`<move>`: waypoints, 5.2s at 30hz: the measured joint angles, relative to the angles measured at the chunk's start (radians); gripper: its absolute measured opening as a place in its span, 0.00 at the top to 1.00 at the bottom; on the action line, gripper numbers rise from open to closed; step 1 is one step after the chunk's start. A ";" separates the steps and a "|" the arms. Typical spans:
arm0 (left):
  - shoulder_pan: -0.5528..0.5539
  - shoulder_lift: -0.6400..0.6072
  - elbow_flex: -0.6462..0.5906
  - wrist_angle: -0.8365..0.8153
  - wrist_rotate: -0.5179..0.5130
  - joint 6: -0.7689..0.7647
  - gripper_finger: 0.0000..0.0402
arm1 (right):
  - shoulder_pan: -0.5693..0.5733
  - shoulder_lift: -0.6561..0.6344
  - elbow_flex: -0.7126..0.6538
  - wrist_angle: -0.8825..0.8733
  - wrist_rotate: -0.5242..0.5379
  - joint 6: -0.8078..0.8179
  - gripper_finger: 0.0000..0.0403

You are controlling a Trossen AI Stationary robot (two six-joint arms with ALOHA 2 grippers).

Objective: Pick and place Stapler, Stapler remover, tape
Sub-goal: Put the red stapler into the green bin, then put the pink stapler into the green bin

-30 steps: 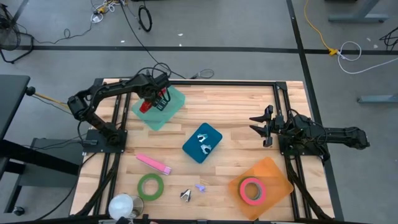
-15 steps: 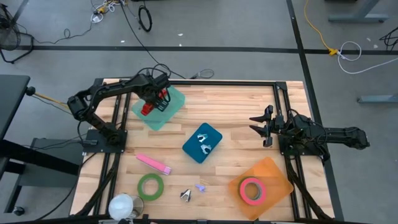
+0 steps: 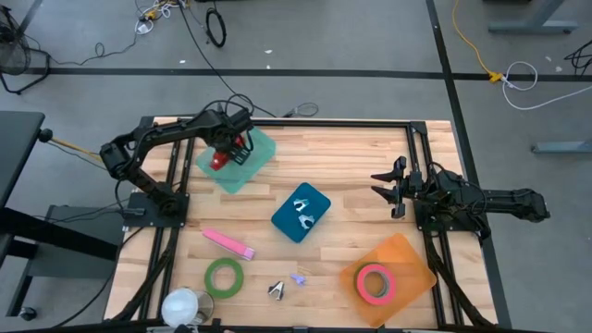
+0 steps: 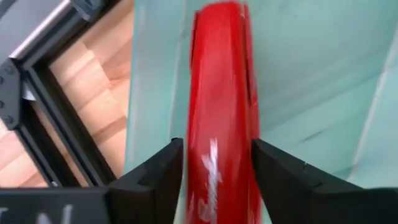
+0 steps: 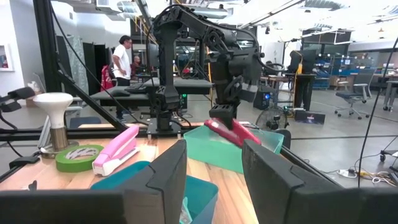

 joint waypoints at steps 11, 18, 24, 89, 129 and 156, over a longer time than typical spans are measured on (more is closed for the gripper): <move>-0.006 -0.001 0.000 -0.011 0.003 0.011 0.36 | 0.000 0.000 0.000 0.000 0.000 0.000 0.61; -0.033 -0.060 0.000 -0.028 0.064 0.018 0.38 | 0.000 0.000 0.000 0.000 0.000 0.000 0.61; -0.098 -0.144 0.000 -0.031 0.096 0.125 0.38 | 0.000 0.000 0.000 0.000 0.000 0.000 0.61; -1.088 -0.205 -0.163 0.066 0.334 0.202 0.15 | 0.000 0.000 0.000 0.000 0.000 0.000 0.61; -1.028 -0.202 -0.324 0.190 0.427 0.210 0.57 | 0.000 0.000 0.000 0.000 0.000 0.000 0.61; -0.929 -0.202 -0.200 0.159 0.367 0.184 0.62 | 0.000 0.000 0.000 0.000 0.000 0.000 0.61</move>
